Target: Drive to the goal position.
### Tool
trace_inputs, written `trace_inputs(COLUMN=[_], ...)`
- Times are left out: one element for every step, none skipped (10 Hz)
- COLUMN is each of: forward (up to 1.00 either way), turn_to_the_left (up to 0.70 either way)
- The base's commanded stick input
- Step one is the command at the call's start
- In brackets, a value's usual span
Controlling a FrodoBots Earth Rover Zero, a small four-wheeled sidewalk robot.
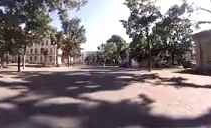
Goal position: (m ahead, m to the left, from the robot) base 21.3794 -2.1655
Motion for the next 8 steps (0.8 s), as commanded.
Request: trace_inputs(forward=[0.7, 0.7, 0.7, 0.7, 0.7, 0.7, 0.7, 0.7], turn_to_the_left=[0.0, 0.0, 0.0, 0.0, 0.0, 0.0, 0.0, 0.0])
